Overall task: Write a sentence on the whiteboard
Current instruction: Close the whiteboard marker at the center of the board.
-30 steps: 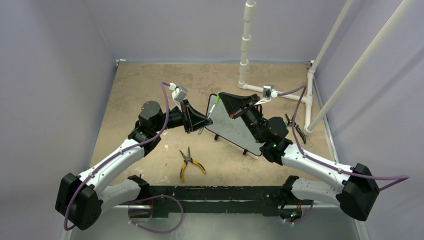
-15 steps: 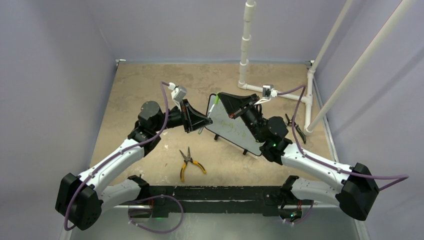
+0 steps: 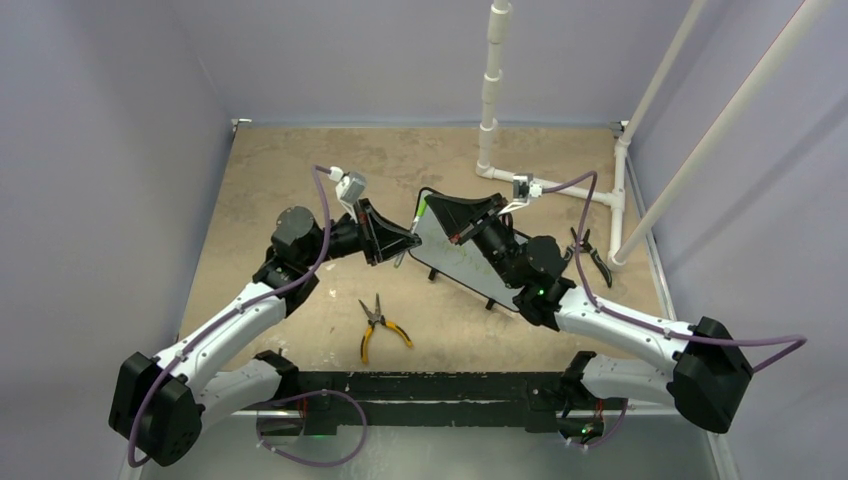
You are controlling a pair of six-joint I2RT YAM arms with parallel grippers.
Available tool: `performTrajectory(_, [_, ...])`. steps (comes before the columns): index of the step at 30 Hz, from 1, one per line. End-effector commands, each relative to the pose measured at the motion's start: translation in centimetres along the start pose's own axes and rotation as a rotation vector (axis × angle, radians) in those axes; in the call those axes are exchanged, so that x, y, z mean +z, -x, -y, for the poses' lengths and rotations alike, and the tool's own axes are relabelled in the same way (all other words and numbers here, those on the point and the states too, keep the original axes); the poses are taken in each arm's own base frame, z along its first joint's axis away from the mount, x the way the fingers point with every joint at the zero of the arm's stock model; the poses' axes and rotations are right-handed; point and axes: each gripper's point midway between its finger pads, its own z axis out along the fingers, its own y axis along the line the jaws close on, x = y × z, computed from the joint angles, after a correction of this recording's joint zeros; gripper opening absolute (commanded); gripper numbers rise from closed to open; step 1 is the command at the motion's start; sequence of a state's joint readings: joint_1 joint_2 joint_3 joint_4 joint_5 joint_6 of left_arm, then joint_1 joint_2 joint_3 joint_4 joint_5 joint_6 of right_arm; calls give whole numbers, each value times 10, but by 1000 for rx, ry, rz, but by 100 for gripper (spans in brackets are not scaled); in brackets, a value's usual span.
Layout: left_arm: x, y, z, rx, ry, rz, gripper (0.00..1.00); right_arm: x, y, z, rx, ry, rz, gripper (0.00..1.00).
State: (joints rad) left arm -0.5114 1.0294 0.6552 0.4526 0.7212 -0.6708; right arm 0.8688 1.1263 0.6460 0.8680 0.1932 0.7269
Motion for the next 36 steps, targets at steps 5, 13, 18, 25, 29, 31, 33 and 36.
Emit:
performTrajectory(5, [-4,37,10,52,-5,173,0,-5,-15,-8,30,33,-28,0])
performTrajectory(13, [-5,46,15,83,-27,201,0,-12,-35,-4,20,18,-90,0])
performTrajectory(18, [-6,49,12,118,13,188,0,-20,-54,-3,10,28,-166,0])
performTrajectory(25, [-7,55,8,130,33,198,0,-36,-84,-3,-6,29,-295,0])
performTrajectory(29, [-5,47,8,130,11,161,0,-38,-78,-2,5,-3,-284,0])
performTrajectory(31, [-3,35,11,131,-35,97,0,-34,-63,-5,12,-22,-238,0])
performTrajectory(33, [-3,18,12,133,-71,24,0,-27,-47,-11,18,-41,-197,0])
performTrajectory(36, [-7,-3,9,151,-86,-71,0,-20,-26,-24,39,-40,-149,11])
